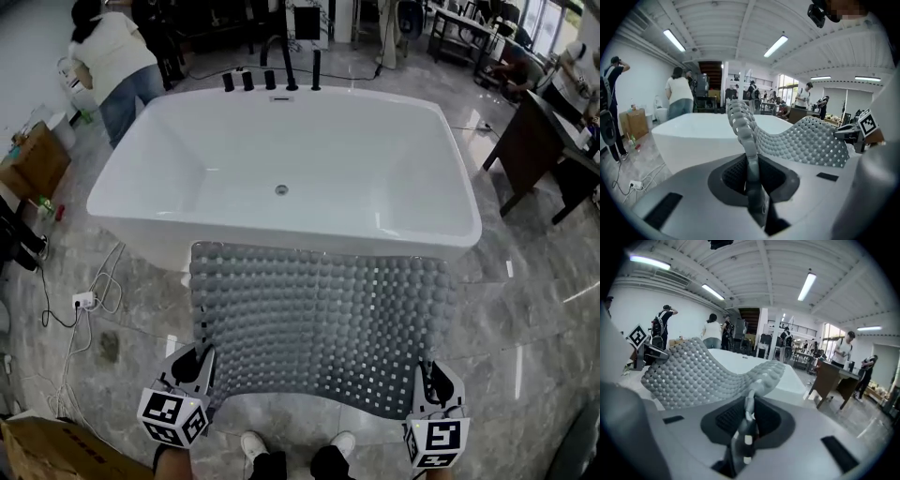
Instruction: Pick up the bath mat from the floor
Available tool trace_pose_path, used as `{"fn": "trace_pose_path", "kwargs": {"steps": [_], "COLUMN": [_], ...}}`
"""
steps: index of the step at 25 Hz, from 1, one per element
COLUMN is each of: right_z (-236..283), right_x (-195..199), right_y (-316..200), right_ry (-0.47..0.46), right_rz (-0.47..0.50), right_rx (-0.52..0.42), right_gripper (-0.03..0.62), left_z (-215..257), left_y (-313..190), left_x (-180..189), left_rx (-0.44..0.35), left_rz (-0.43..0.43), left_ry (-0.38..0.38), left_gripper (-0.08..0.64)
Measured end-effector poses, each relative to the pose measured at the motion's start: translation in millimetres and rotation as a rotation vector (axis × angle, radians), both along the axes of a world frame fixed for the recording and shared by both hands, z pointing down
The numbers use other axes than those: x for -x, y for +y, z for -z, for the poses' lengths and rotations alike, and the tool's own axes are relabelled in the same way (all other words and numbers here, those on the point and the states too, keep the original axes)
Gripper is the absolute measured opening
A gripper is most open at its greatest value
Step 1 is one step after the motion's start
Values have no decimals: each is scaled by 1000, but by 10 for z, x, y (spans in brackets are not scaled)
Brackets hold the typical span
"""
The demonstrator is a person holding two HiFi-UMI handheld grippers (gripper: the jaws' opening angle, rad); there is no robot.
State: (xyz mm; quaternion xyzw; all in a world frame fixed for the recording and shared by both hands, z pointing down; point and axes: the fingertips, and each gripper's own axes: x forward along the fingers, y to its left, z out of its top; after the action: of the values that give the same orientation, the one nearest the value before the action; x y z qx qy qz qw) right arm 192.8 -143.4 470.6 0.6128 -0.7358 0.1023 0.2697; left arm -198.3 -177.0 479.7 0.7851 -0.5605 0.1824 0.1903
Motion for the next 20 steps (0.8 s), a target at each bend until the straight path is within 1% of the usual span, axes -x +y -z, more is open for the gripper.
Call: {"fn": "trace_pose_path", "kwargs": {"steps": [6,12,16,20], "right_z": [1569,2856,3444,3784], "right_x": [80,165,294,394], "right_y": [-1,-3,114,302], "right_ry": [-4,-36,-40,-49], "right_rz": [-9,-31,-32,-30], "right_rx": [-146,-318,-381,-440], "right_gripper": [77,74,74,75], "left_z": [1577,2929,3558,3899], "left_y": [-42,-22,104,332], "left_x": [-7,122,237,328], "left_rx": [-141,-315,-393,-450], "left_rz": [-18,12,15,28], "left_ry": [-5,20,24,24], "left_gripper": [51,51,51,51]}}
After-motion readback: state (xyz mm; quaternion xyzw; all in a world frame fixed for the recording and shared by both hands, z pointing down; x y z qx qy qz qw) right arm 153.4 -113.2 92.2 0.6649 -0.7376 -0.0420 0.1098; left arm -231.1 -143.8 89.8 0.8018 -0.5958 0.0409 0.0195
